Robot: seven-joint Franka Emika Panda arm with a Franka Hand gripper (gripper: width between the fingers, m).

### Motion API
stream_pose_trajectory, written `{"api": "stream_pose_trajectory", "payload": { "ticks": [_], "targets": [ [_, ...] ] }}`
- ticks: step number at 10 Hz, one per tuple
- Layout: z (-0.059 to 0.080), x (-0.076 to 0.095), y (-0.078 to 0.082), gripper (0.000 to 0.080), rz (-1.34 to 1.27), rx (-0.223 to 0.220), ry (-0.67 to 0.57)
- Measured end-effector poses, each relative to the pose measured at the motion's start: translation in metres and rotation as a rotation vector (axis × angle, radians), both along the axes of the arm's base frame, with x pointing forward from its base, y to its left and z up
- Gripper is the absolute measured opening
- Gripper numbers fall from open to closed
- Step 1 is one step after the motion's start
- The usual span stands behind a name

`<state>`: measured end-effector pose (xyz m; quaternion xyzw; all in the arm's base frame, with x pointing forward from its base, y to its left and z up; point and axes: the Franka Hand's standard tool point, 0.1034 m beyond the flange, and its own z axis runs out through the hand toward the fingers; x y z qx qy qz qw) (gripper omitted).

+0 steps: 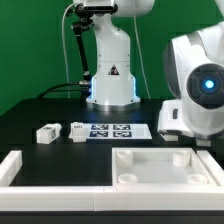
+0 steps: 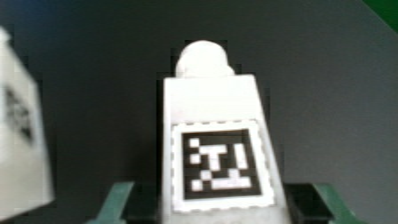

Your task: Assemble square table

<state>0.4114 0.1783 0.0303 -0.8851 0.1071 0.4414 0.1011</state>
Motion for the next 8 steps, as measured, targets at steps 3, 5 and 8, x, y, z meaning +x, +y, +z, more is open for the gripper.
{"api": "stream_pose_trajectory", "payload": {
  "ticks": [3, 5, 8],
  "targets": [
    [0.069, 0.028, -0.043, 0.0291, 0.044, 0.058, -0.067],
    [0.069, 0.037, -0.040, 0.0291, 0.022, 0.007, -0.232],
    [0.068, 0.046, -0.042, 0.0291, 0.002, -0.036, -0.427]
  ]
}}
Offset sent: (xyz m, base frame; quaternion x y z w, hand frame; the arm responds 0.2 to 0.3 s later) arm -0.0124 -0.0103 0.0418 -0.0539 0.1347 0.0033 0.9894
